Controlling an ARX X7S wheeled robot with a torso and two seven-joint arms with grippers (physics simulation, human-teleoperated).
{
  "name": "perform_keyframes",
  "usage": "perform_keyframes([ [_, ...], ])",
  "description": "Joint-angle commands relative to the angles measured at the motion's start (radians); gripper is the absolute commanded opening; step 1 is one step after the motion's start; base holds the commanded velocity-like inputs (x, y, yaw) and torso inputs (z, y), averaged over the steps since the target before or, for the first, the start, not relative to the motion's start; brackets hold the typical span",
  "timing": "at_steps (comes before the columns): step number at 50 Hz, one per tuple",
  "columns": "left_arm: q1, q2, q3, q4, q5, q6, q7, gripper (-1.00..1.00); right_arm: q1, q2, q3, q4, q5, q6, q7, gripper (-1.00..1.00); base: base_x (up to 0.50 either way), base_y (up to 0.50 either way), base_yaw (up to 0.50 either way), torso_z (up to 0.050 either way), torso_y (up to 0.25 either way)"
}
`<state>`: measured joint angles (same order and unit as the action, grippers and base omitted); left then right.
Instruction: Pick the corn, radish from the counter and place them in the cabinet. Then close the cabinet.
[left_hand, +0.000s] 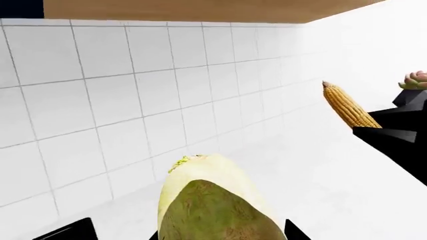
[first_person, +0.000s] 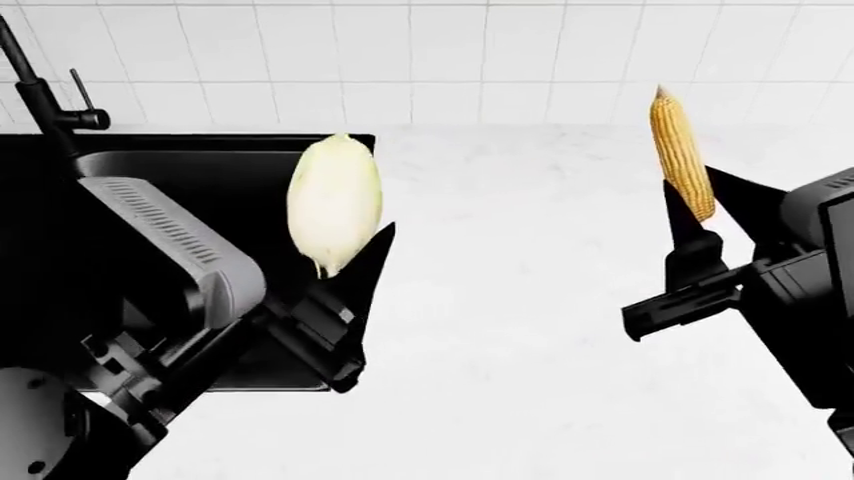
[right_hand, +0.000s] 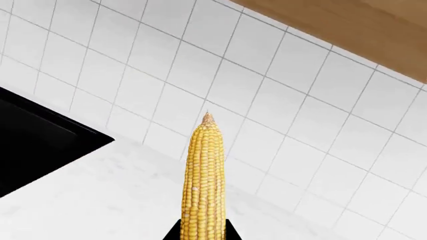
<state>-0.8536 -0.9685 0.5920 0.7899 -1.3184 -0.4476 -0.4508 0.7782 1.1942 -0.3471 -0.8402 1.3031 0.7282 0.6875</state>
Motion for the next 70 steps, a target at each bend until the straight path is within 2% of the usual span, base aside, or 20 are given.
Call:
perform_keyframes([
  [1, 0.047, -0.091, -0.087, 0.087, -0.052, 0.086, -0.081, -1.0, 0.017, -0.007, 0.027, -0.07, 0.018, -0.005, 0.088, -1.0, -0.1, 0.5, 0.0, 0.0, 0.0],
  [8, 0.054, -0.121, -0.126, 0.089, -0.097, 0.118, -0.182, -1.0, -0.027, 0.045, 0.053, -0.106, 0.046, -0.035, 0.113, -1.0, -0.11, 0.5, 0.0, 0.0, 0.001],
  [15, -0.062, -0.13, -0.126, 0.126, -0.171, 0.045, -0.245, -1.0, 0.015, 0.087, 0.074, -0.125, 0.117, -0.022, 0.122, -1.0, -0.11, 0.5, 0.0, 0.001, 0.0],
  [26, -0.186, -0.116, -0.104, 0.176, -0.254, -0.039, -0.299, -1.0, 0.022, 0.129, 0.097, -0.142, 0.158, -0.031, 0.12, -1.0, -0.11, 0.5, 0.0, 0.05, 0.0],
  [36, -0.217, -0.13, -0.111, 0.191, -0.286, -0.049, -0.314, -1.0, 0.07, 0.128, 0.097, -0.147, 0.199, -0.005, 0.134, -1.0, -0.11, 0.5, 0.0, 0.05, 0.0],
  [49, -0.188, -0.174, -0.147, 0.181, -0.285, -0.009, -0.323, -1.0, 0.138, 0.082, 0.062, -0.142, 0.198, 0.069, 0.146, -1.0, -0.01, 0.5, 0.0, 0.047, 0.0],
  [61, -0.183, -0.219, -0.166, 0.18, -0.281, -0.011, -0.317, -1.0, 0.282, 0.04, 0.008, -0.148, 0.253, 0.2, 0.194, -1.0, 0.0, 0.5, 0.0, 0.0, 0.0],
  [70, -0.247, -0.225, -0.178, 0.18, -0.342, -0.025, -0.346, -1.0, 0.341, 0.044, 0.002, -0.148, 0.3, 0.236, 0.209, -1.0, 0.0, 0.5, 0.0, 0.0, 0.0],
])
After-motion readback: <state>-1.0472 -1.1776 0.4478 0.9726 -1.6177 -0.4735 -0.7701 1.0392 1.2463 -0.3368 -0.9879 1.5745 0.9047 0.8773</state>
